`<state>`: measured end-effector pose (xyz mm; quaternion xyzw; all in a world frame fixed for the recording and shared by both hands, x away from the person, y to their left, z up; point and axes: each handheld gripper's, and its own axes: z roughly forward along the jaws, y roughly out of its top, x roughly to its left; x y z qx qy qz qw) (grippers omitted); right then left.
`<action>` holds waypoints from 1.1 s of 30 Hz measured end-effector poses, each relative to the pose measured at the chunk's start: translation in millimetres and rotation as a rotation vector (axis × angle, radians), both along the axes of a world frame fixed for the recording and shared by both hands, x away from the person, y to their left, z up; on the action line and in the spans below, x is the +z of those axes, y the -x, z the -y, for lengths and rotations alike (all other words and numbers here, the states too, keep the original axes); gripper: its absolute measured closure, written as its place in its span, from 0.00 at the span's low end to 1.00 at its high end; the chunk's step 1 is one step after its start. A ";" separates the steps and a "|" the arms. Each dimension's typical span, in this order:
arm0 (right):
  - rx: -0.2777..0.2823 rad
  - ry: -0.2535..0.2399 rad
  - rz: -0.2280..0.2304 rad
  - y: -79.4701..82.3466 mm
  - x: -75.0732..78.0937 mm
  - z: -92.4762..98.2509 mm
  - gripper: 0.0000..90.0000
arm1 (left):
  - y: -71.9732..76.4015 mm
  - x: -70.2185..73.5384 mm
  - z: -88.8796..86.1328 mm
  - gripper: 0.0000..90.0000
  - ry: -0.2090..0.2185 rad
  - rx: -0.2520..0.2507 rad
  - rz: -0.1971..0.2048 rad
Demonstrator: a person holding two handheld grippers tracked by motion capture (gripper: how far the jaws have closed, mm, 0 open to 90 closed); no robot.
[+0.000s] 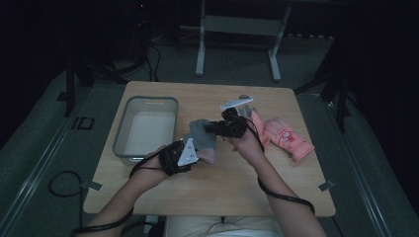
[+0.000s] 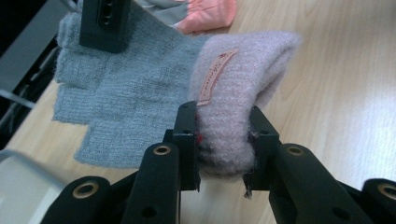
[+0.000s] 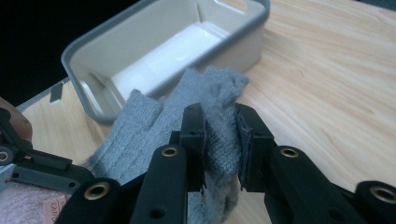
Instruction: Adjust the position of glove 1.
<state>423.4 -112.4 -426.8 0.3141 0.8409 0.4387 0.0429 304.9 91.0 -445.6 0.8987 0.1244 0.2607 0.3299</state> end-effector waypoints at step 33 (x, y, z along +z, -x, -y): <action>0.080 0.013 0.035 -49.8 13.9 -162.1 0.83 | -41.1 14.4 -144.0 0.78 -0.053 0.148 -0.049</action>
